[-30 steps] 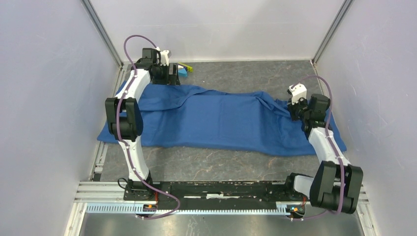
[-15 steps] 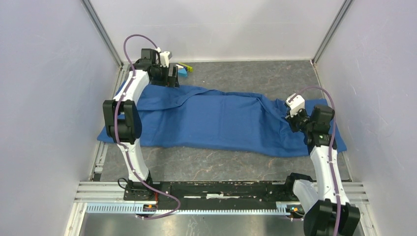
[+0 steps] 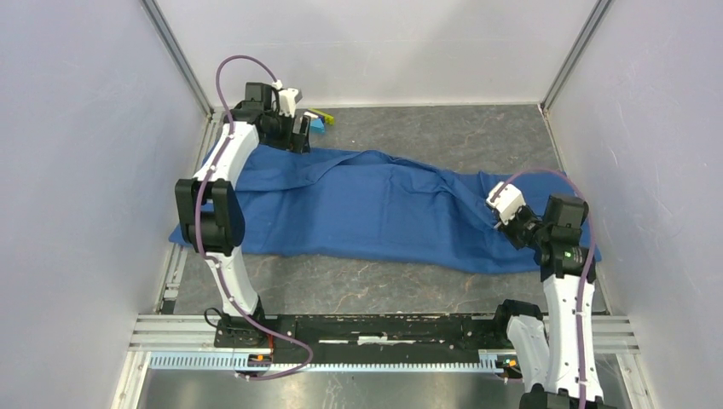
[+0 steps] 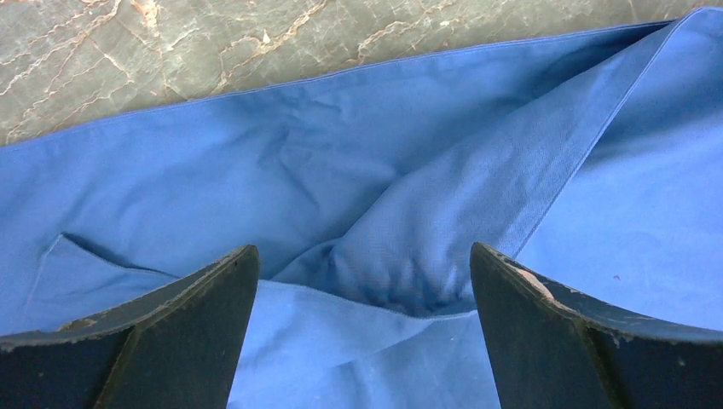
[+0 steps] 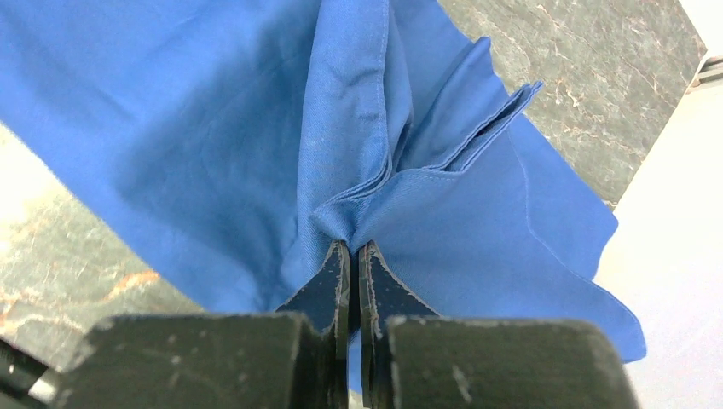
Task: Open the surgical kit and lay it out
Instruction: Open the surgical kit at the center of the board.
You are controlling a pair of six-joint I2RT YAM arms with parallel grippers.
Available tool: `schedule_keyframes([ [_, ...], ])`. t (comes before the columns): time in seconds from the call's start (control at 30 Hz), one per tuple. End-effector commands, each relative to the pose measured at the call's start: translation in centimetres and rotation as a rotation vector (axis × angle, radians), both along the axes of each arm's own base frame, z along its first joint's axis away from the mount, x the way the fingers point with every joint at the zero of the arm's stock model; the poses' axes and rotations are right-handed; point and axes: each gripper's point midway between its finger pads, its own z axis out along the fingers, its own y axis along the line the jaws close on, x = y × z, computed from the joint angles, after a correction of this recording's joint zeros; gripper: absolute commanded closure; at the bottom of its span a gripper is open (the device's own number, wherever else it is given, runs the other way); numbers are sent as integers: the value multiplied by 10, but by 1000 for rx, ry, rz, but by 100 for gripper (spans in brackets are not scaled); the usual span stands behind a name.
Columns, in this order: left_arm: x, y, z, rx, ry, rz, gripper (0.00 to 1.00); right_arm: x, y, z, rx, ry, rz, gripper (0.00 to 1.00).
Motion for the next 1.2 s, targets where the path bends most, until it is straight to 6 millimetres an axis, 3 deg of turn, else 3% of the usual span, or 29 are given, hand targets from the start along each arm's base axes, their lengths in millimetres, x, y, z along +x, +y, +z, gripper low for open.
schedule_keyframes([
  [0.0,-13,11,37,82,-81,-41,0,-35,-1,0,-113,73,93,100],
  [0.2,-27,8,49,108,-78,-86,0,-70,-13,-28,-240,157,121,100],
  [0.43,-70,-15,45,141,-133,-462,0,-97,-17,-41,-311,203,157,100],
  [0.6,-82,-40,46,194,-244,-721,0,-103,-21,-46,-344,203,151,100],
  [0.7,-81,-63,51,251,-339,-895,0,-103,-19,-53,-326,214,155,100],
  [0.83,-64,-105,64,263,-477,-1084,0,-101,-16,-61,-295,239,153,100],
  [1.0,-40,-142,56,269,-584,-1313,3,-95,-17,-60,-279,249,132,100],
  [1.17,-26,-166,41,239,-551,-1448,10,-95,-20,-69,-274,285,111,100],
])
